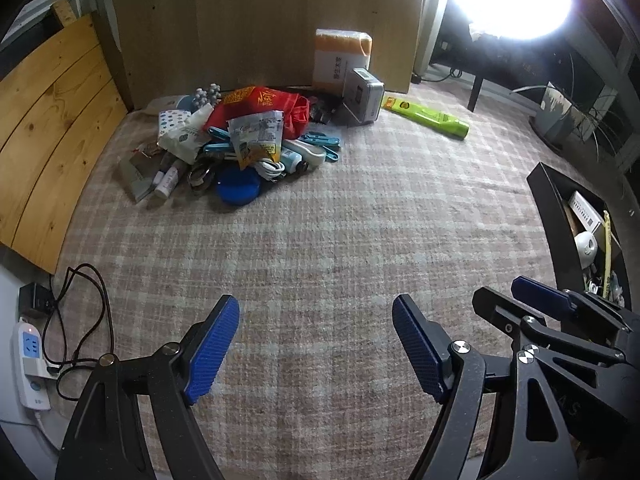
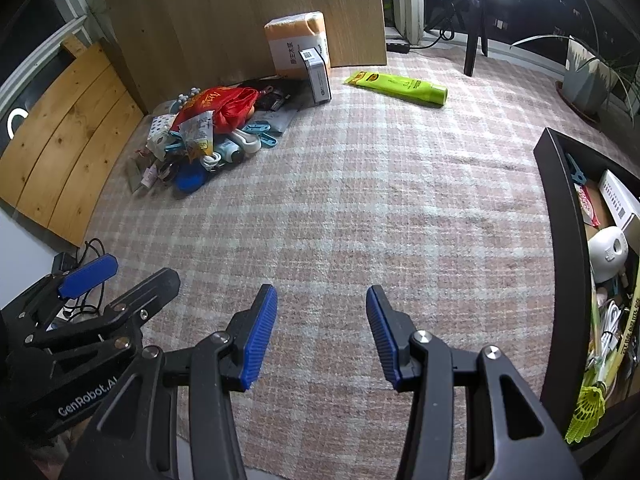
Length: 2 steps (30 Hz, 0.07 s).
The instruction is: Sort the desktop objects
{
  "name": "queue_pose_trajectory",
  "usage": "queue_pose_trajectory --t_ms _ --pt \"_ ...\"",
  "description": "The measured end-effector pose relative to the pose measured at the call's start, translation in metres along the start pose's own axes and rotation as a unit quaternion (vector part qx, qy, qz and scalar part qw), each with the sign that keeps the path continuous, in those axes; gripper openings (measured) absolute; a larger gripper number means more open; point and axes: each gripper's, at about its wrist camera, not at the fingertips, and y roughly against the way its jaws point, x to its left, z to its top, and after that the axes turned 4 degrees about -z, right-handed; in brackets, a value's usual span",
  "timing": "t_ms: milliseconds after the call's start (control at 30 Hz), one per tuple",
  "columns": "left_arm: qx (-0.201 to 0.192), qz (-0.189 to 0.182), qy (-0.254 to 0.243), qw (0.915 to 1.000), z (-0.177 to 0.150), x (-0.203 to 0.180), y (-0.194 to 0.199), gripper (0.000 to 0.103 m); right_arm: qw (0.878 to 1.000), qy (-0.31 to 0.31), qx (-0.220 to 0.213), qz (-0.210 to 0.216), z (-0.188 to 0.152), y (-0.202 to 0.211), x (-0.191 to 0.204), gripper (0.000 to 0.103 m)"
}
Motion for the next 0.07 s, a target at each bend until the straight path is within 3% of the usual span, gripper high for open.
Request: queue_pose_trajectory --t_ms 67 --pt "0.004 0.003 -0.002 1.0 -0.0013 -0.0016 -0.0025 0.077 1.0 -0.001 0.001 0.0 0.0 -0.0012 -0.0002 0.047"
